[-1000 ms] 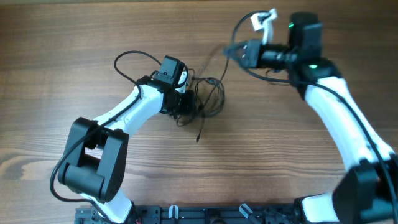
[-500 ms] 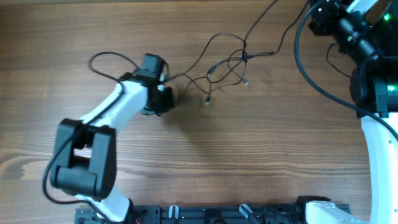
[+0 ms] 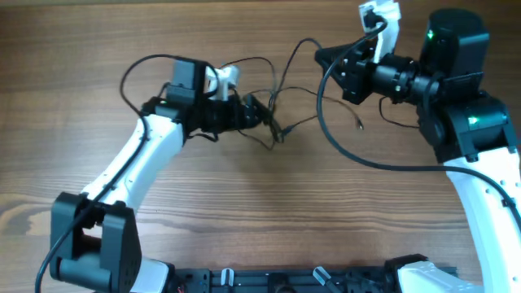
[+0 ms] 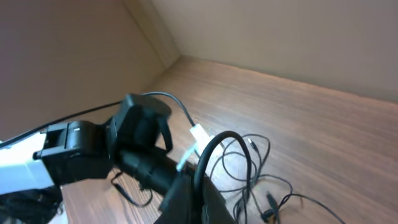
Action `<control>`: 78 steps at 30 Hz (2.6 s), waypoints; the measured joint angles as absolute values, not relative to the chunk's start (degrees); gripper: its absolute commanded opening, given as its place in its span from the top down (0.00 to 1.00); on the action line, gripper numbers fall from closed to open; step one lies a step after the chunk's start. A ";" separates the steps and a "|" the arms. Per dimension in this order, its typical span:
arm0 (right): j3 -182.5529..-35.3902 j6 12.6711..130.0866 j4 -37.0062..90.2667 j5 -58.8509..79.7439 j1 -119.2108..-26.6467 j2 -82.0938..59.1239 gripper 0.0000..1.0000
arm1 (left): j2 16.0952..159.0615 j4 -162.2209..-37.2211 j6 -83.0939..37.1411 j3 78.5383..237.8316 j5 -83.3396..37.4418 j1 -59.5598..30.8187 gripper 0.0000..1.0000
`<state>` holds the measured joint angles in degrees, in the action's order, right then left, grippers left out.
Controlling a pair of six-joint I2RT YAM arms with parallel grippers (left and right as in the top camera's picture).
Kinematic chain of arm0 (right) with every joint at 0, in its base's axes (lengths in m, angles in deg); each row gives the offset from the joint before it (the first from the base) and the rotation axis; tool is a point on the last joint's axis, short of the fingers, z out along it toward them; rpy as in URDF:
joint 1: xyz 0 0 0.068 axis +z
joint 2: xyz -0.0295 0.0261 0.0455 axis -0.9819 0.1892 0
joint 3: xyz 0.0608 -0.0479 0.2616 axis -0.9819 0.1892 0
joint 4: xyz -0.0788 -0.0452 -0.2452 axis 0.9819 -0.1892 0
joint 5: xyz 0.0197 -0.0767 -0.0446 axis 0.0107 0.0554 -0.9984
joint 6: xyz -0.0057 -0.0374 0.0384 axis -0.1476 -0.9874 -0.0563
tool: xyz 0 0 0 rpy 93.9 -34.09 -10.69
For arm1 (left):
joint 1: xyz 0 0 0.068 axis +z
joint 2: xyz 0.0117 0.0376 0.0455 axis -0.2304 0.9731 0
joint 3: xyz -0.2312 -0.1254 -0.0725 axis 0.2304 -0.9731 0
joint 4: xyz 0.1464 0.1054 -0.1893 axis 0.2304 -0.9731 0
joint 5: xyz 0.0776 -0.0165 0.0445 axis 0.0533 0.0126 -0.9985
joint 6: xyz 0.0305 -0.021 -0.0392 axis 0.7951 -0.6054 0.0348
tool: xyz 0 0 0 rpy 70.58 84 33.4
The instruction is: Untangle cables
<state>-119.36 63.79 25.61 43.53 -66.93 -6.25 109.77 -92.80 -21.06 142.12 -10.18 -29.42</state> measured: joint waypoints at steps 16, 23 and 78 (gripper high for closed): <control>-119.36 64.32 22.34 39.18 -66.80 -6.23 0.96 | 107.94 -85.85 -22.94 142.12 -6.73 -26.73 0.96; -119.34 74.24 13.85 17.47 -66.38 -5.55 0.96 | 107.85 -90.66 -23.25 142.14 -3.78 -21.24 0.82; -119.28 66.20 19.34 22.02 -97.40 -5.33 0.96 | 107.79 -105.17 -20.32 142.19 -8.17 -4.02 0.95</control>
